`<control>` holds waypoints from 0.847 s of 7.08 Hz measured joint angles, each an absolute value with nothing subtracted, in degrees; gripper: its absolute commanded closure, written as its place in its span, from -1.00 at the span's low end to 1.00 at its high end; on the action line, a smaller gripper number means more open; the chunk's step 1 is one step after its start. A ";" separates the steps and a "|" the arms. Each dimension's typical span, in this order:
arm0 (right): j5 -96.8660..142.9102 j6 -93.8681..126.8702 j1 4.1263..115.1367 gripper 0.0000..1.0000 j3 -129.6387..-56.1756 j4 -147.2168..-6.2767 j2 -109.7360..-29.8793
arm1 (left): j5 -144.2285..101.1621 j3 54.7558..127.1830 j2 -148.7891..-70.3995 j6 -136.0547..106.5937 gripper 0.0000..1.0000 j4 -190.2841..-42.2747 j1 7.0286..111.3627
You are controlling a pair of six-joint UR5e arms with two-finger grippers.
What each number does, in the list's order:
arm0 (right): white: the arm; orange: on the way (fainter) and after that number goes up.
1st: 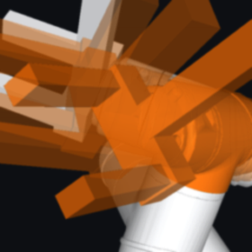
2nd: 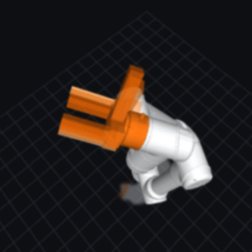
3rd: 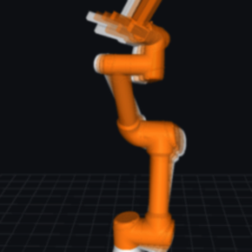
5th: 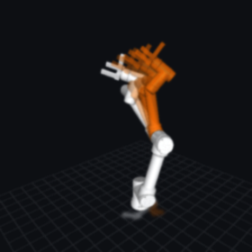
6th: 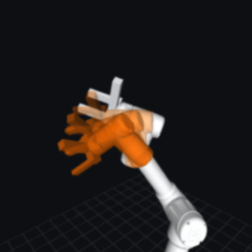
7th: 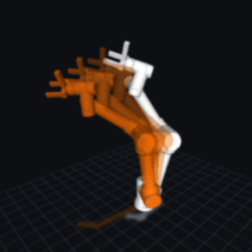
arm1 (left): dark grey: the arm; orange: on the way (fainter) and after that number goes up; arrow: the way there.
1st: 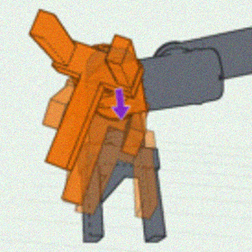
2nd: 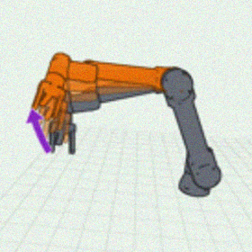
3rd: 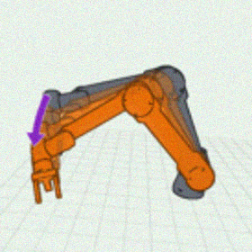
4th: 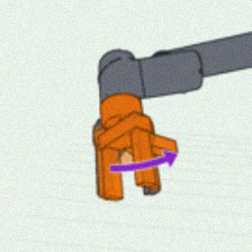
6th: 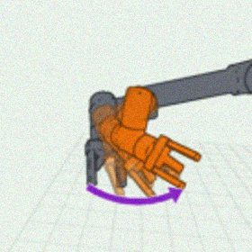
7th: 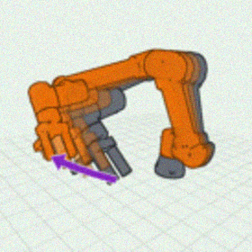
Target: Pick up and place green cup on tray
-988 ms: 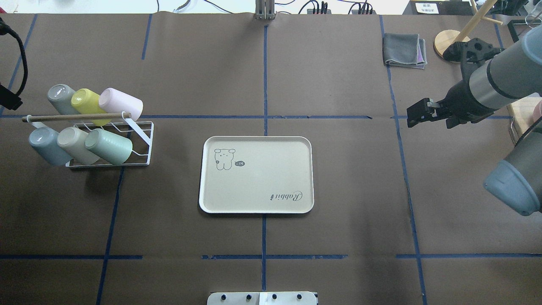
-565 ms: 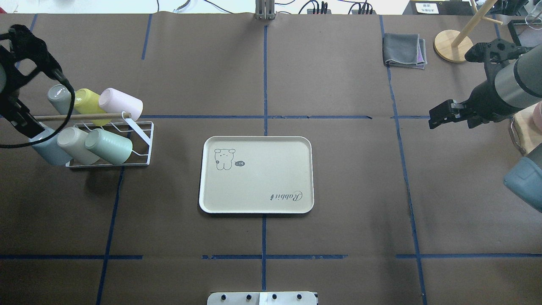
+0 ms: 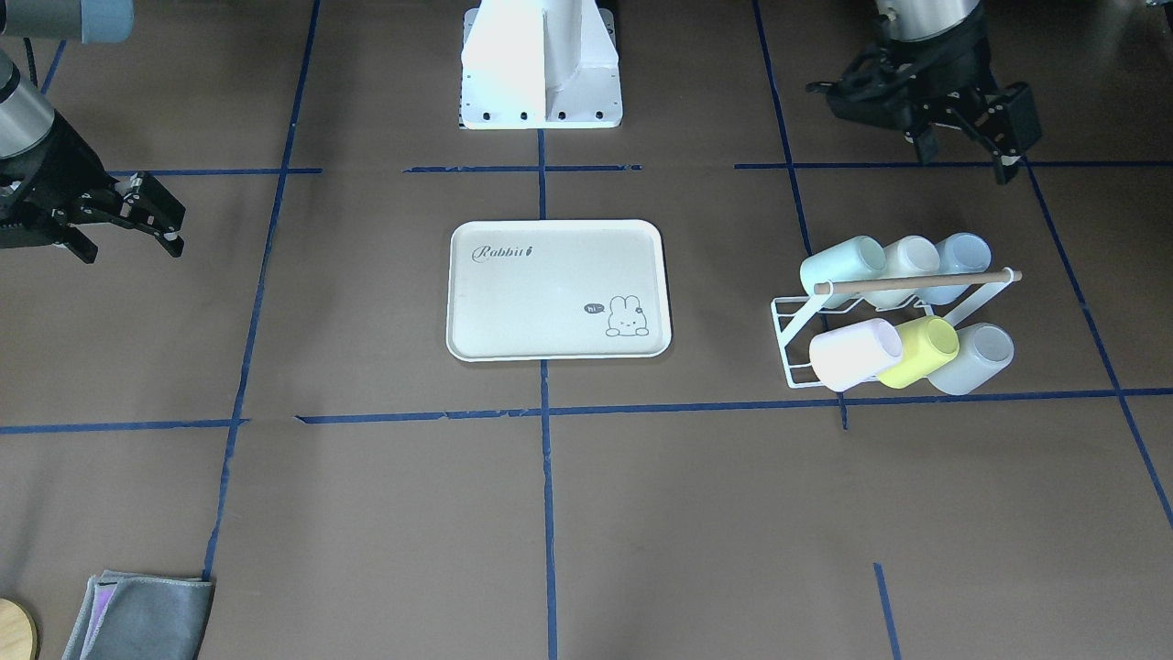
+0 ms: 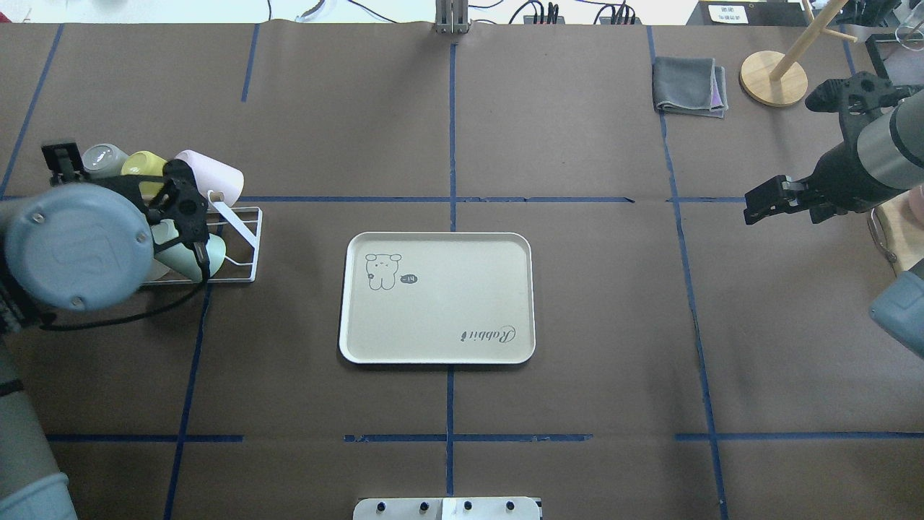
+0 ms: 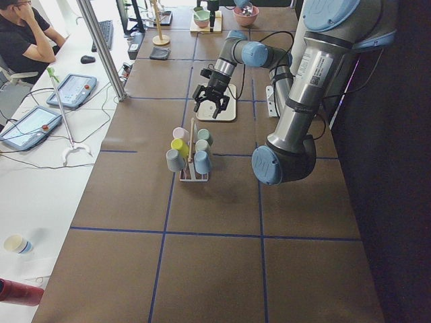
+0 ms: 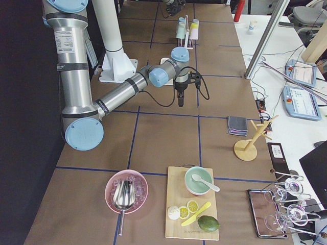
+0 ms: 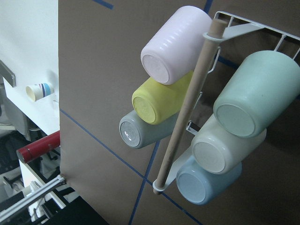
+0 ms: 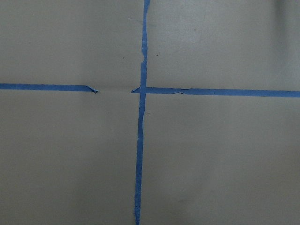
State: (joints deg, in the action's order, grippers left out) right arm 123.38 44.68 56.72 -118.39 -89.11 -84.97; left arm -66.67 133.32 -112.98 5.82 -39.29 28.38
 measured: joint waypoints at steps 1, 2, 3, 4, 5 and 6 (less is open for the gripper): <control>123.66 44.71 56.82 -1.00 -118.47 -89.04 -85.10 | -61.07 133.07 -113.22 8.07 -0.98 -35.95 23.75; 124.03 44.73 56.91 -1.00 -118.48 -89.01 -85.13 | -57.06 132.88 -113.37 10.20 -0.98 -33.86 20.47; 124.29 44.73 57.01 -1.00 -118.41 -89.01 -85.18 | -54.61 132.71 -113.57 11.48 -0.98 -33.03 18.08; 124.40 44.74 57.10 -1.00 -118.28 -89.03 -85.22 | -52.77 132.01 -113.65 12.35 -0.99 -32.56 16.20; 124.44 44.74 57.14 -1.00 -118.12 -89.03 -85.24 | -49.96 129.99 -113.66 13.91 -0.99 -32.10 13.99; 124.43 44.74 57.14 -1.00 -118.01 -89.03 -85.23 | -47.23 127.28 -113.77 15.78 -0.99 -31.83 12.05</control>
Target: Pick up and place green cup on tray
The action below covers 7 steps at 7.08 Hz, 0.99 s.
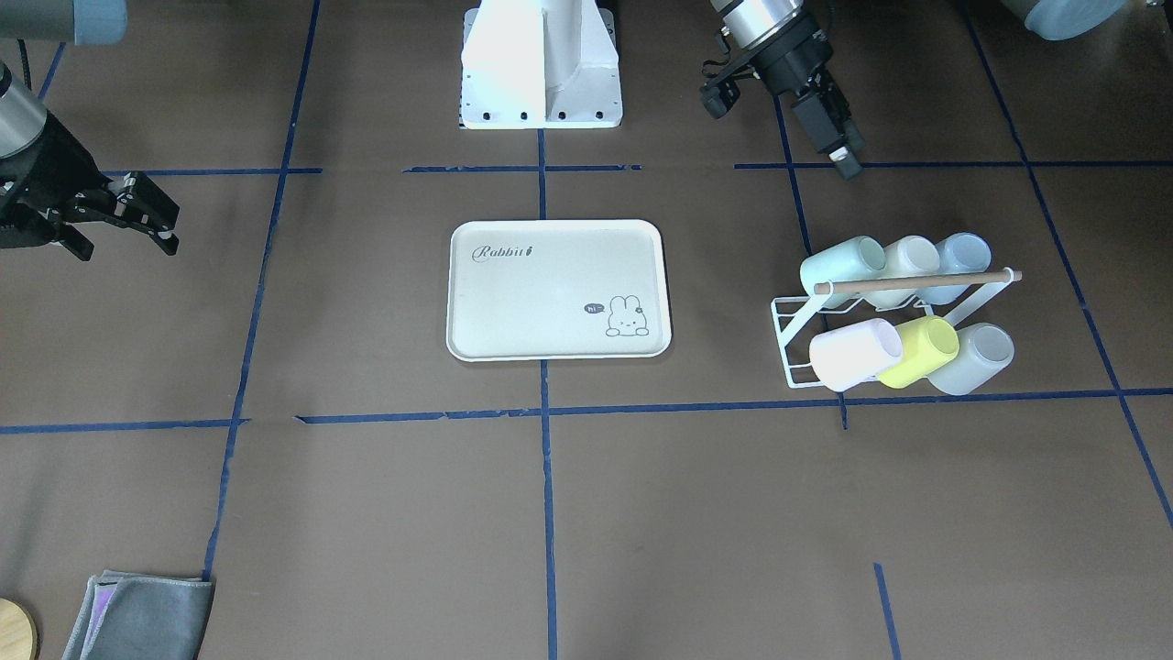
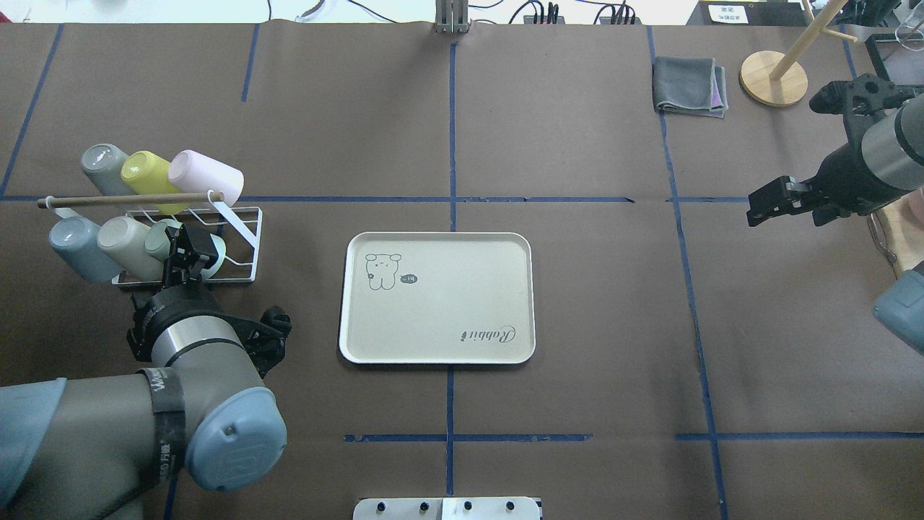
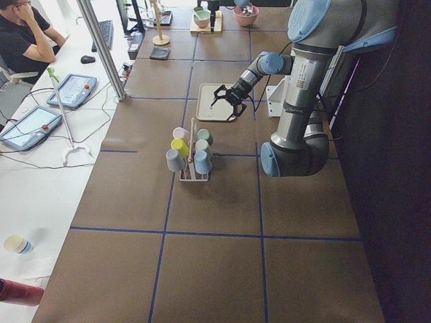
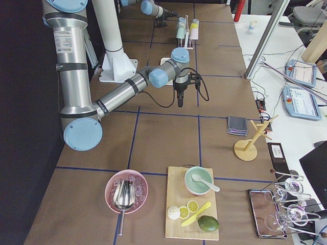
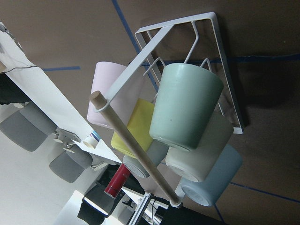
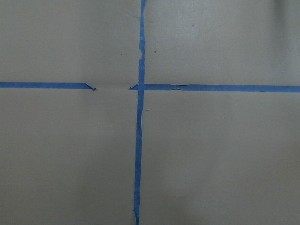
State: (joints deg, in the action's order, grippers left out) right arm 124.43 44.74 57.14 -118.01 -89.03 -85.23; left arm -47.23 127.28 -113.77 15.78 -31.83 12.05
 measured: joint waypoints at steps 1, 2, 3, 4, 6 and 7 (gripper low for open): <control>124.39 44.76 57.14 -1.00 -117.98 -89.03 -85.20 | -45.72 124.55 -113.93 17.85 -0.99 -31.85 11.09; 124.37 44.80 57.13 -1.00 -117.95 -89.03 -85.18 | -44.55 121.75 -114.08 19.93 -0.99 -32.01 10.67; 124.37 44.81 57.13 -1.00 -117.92 -89.03 -85.19 | -43.00 118.70 -114.13 20.95 -0.99 -32.11 10.47; 124.37 44.84 57.13 -1.00 -117.91 -89.03 -85.22 | -41.50 115.72 -114.23 21.29 -0.99 -32.19 10.36; 124.28 44.90 57.07 -1.00 -117.92 -89.03 -85.23 | -40.07 111.23 -114.40 21.36 -0.99 -32.69 10.37; 124.23 44.93 57.06 -1.00 -117.90 -89.03 -85.17 | -39.90 109.26 -114.42 21.28 -0.99 -33.80 10.51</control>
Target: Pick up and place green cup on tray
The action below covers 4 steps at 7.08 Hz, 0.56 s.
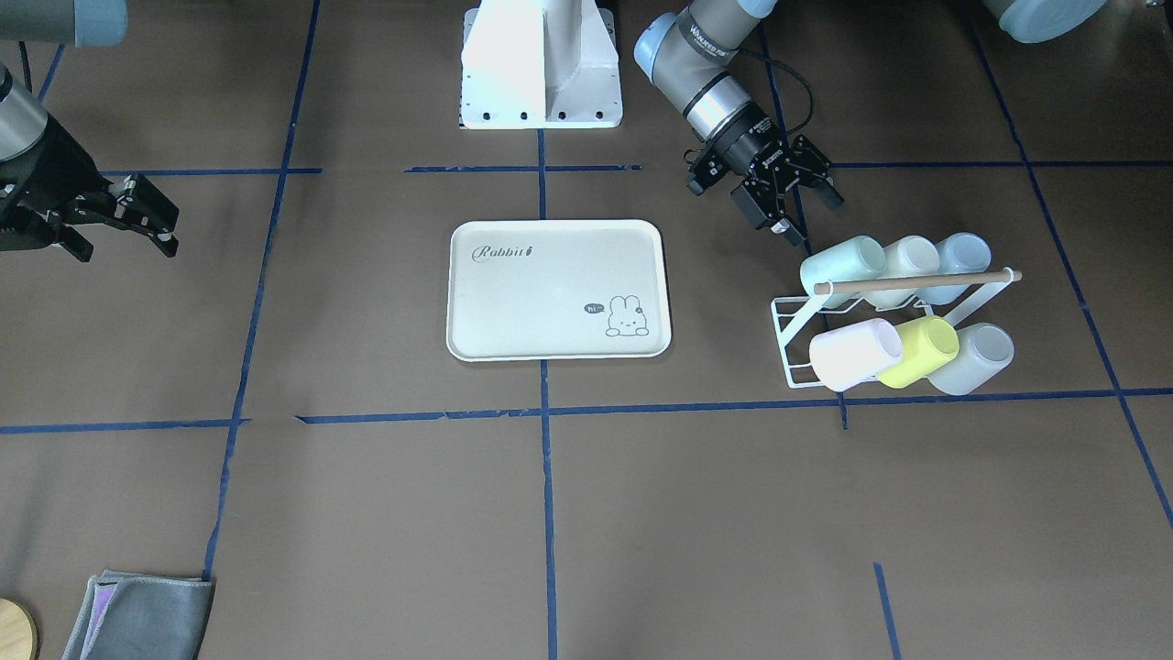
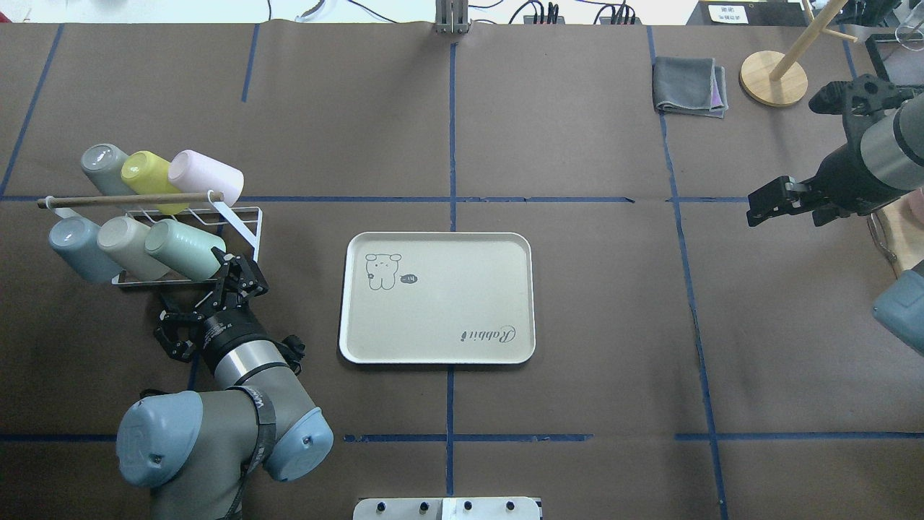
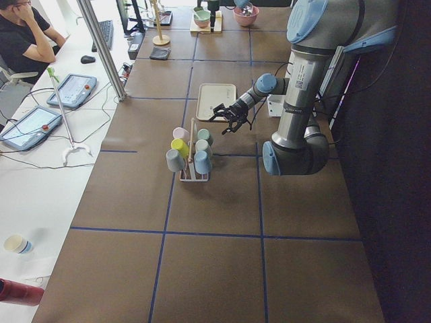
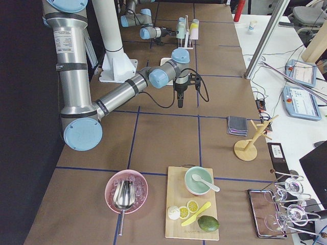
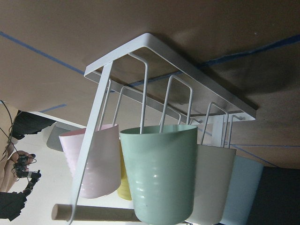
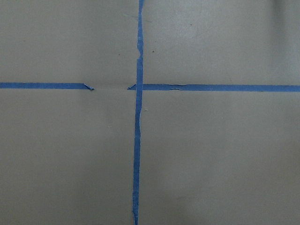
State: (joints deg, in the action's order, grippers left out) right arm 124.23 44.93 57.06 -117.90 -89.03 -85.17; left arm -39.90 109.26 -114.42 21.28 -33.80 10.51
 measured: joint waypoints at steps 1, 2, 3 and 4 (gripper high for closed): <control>124.20 44.97 57.04 -1.00 -117.89 -89.01 -85.12 | -39.84 107.43 -114.43 21.27 -0.99 -35.14 10.89; 124.19 44.99 57.04 -1.00 -117.91 -88.97 -85.07 | -39.82 106.62 -114.43 21.27 -0.99 -35.83 11.51; 124.19 45.02 57.04 -1.00 -117.94 -88.98 -85.03 | -39.82 106.29 -114.43 21.25 -0.99 -36.27 12.36; 124.19 45.06 57.04 -1.00 -117.94 -88.99 -85.01 | -39.82 105.97 -114.42 21.21 -0.99 -37.11 13.20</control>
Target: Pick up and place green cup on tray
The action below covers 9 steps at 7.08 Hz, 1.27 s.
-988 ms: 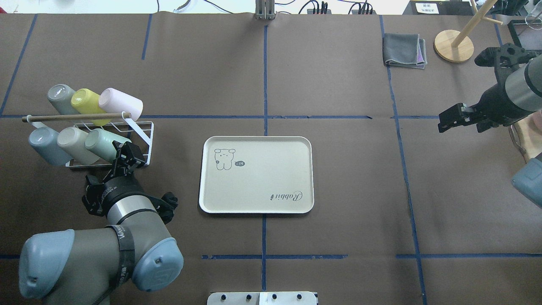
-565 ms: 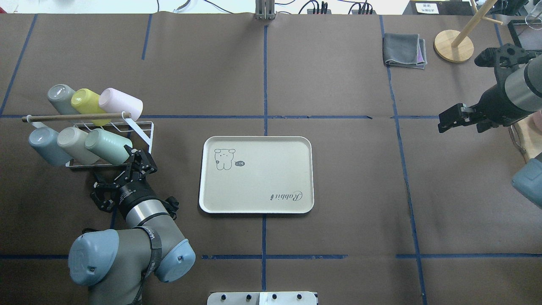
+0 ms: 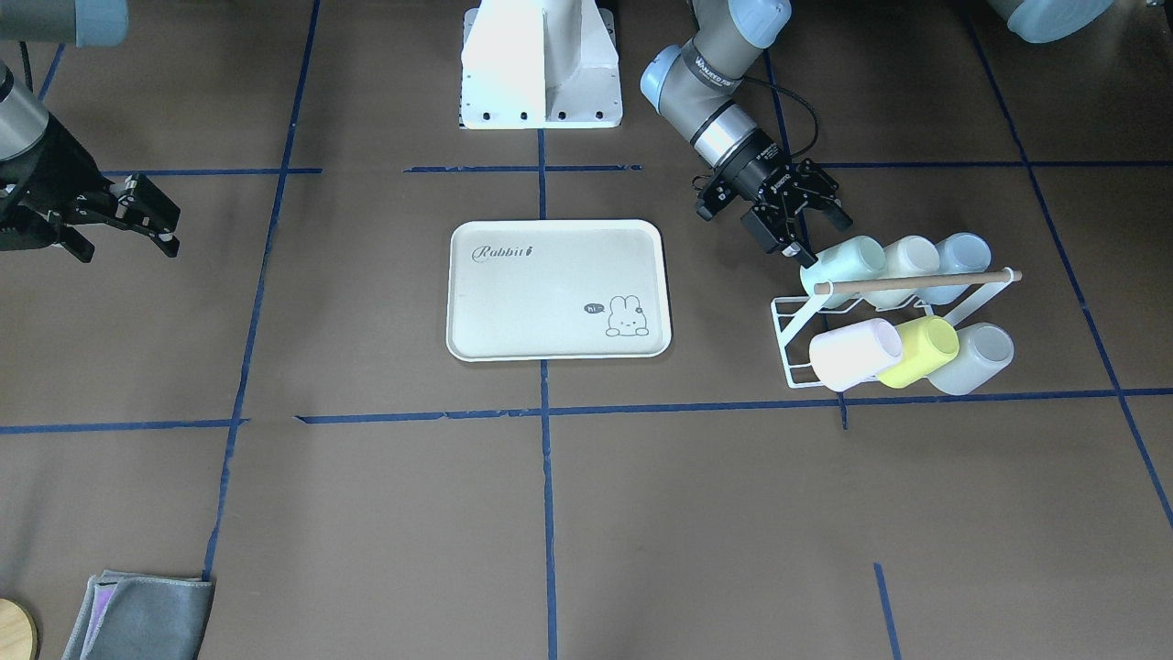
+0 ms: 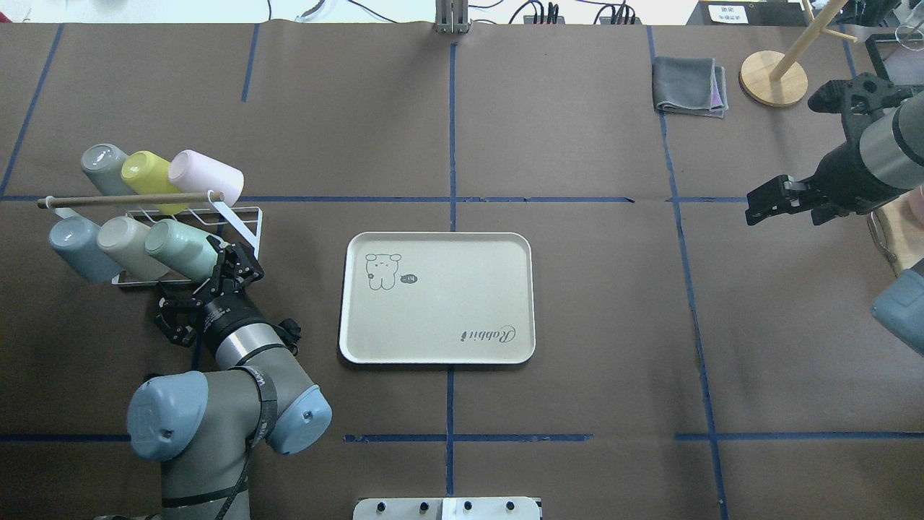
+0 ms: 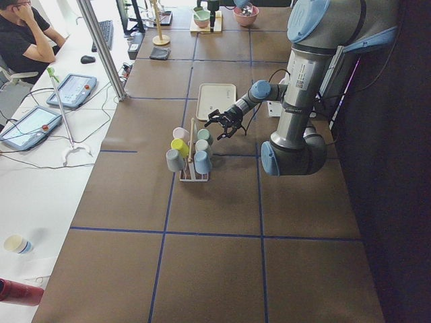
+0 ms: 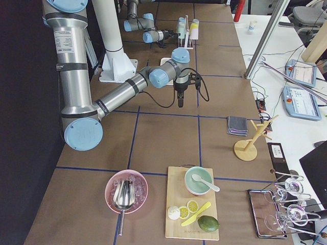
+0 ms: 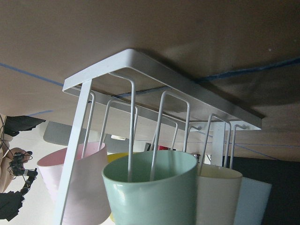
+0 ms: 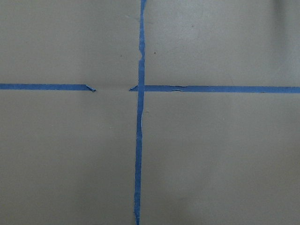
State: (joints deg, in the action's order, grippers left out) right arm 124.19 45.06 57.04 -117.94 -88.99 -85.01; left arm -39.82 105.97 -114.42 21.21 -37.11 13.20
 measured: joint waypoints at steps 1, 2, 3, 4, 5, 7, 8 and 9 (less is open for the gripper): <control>124.19 45.08 57.04 -1.00 -117.94 -88.97 -85.00 | -39.81 105.04 -114.38 21.21 -0.99 -38.69 13.79; 124.19 45.08 57.04 -1.00 -117.95 -88.95 -84.99 | -39.82 103.53 -114.36 21.26 -0.98 -40.46 14.29; 124.19 45.09 57.04 -1.00 -117.95 -88.95 -84.99 | -39.79 102.34 -114.35 21.32 -0.98 -41.65 14.74; 124.19 45.09 57.04 -1.00 -117.95 -88.95 -84.99 | -39.78 101.66 -114.35 21.37 -0.97 -42.25 15.05; 124.19 45.13 57.04 -1.00 -117.98 -88.94 -84.99 | -39.79 101.38 -114.35 21.41 -0.95 -42.45 15.25; 124.19 45.27 57.04 -1.00 -118.02 -88.94 -84.96 | -39.75 101.24 -114.35 21.44 -0.93 -42.59 15.83; 124.19 45.32 57.04 -1.00 -118.03 -88.95 -84.93 | -39.73 101.20 -114.35 21.44 -0.93 -42.64 16.29; 124.21 45.36 57.04 -1.00 -118.12 -88.95 -84.93 | -39.73 101.10 -114.35 21.44 -0.93 -42.68 16.74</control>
